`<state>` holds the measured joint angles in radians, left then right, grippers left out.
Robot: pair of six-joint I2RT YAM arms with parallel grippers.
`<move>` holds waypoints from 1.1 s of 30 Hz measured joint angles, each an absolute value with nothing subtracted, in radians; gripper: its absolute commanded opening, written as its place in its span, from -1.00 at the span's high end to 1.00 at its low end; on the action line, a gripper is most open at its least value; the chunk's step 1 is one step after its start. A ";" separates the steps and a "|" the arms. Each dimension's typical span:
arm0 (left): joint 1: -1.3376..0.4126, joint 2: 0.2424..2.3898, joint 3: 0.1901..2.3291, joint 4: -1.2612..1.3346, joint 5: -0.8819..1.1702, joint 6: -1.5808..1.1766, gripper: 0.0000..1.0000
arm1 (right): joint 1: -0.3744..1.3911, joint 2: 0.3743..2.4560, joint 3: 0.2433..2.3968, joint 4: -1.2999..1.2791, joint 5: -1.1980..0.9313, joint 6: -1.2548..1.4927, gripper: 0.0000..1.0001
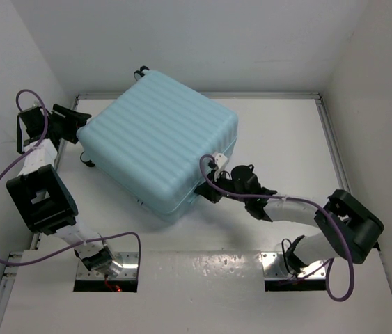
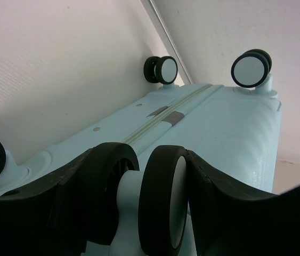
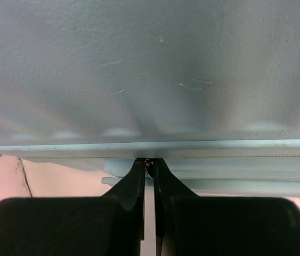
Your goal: Pack the luggage
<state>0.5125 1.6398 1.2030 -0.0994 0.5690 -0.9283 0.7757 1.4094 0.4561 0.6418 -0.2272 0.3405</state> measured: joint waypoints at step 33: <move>0.538 1.640 1.203 -0.118 0.572 -0.877 1.00 | 0.683 1.341 0.563 0.362 -0.176 0.152 1.00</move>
<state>0.5377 1.6398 1.2030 -0.1184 0.5724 -0.8772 0.6834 1.3415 0.5632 0.3618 -0.1757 0.1524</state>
